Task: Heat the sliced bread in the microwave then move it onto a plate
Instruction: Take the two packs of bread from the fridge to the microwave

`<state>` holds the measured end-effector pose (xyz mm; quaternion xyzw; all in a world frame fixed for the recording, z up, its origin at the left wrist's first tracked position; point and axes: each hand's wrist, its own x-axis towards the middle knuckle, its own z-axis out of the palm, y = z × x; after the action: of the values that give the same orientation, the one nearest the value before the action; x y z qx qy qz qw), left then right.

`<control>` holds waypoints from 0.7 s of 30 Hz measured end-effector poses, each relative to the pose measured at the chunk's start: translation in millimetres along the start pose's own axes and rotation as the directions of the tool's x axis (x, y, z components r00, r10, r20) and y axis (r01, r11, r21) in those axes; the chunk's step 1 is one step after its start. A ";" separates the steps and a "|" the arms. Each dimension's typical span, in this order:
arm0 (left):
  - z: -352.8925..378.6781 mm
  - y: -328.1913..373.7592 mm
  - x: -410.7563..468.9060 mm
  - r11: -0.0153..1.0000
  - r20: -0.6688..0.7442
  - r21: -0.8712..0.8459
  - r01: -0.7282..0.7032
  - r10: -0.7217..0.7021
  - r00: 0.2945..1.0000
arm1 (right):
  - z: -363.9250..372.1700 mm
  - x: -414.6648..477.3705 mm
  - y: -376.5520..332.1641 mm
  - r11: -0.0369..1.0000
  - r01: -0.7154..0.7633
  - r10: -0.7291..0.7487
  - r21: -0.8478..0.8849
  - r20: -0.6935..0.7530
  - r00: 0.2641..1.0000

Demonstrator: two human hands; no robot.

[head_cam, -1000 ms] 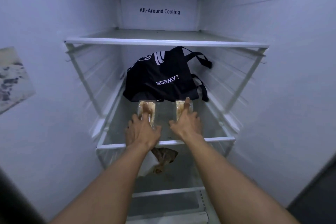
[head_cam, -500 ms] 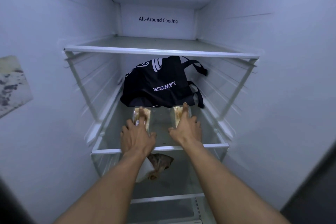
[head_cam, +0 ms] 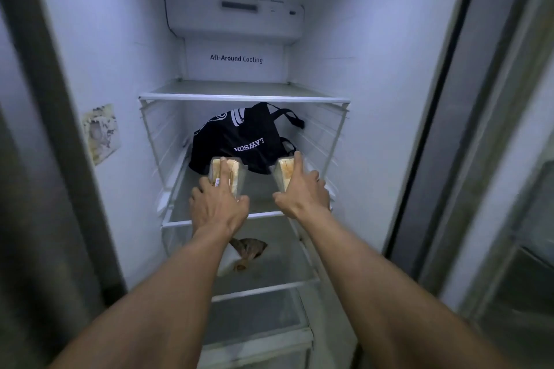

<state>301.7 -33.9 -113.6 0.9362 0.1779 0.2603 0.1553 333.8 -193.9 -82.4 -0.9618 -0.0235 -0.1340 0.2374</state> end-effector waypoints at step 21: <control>-197.4 42.6 -243.9 0.910 -0.031 -0.235 -0.340 0.343 0.939 | -202.2 -336.3 29.2 0.975 -0.209 0.188 -0.069 -0.232 0.954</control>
<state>9.9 -133.5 -41.5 0.9290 -0.0217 0.2975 0.2191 -36.7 -307.2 -13.8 -0.9480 0.1065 -0.2181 0.2057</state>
